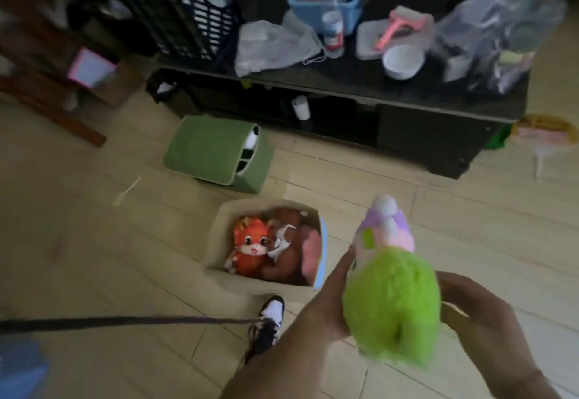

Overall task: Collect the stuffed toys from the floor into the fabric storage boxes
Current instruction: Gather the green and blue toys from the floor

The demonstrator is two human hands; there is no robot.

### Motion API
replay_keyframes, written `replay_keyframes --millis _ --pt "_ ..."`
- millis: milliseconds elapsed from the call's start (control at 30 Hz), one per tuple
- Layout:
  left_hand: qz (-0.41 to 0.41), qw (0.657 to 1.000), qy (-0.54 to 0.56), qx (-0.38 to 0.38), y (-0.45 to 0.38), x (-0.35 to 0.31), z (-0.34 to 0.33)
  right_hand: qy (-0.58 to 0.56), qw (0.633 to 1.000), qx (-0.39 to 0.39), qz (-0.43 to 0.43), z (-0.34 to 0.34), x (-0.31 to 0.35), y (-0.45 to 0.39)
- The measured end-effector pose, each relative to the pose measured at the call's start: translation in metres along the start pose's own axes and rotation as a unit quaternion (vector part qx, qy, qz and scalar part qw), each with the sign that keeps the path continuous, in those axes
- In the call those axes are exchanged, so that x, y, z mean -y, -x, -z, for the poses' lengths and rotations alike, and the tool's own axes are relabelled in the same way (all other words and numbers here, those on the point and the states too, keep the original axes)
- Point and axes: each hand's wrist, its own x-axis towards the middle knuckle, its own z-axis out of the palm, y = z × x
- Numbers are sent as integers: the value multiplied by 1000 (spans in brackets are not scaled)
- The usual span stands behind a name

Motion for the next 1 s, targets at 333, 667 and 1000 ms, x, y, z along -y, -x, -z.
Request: replay_keyframes --millis 333,667,1000 --pt "-60 935 -302 -178 43 -128 245 201 970 123 -55 -259 -60 -89" --pt "-94 899 -349 -246 39 -187 430 223 968 -1 -114 -444 -142 -179" --pt "-104 896 -362 -235 -23 -197 495 421 898 44 -121 -472 -197 -271"
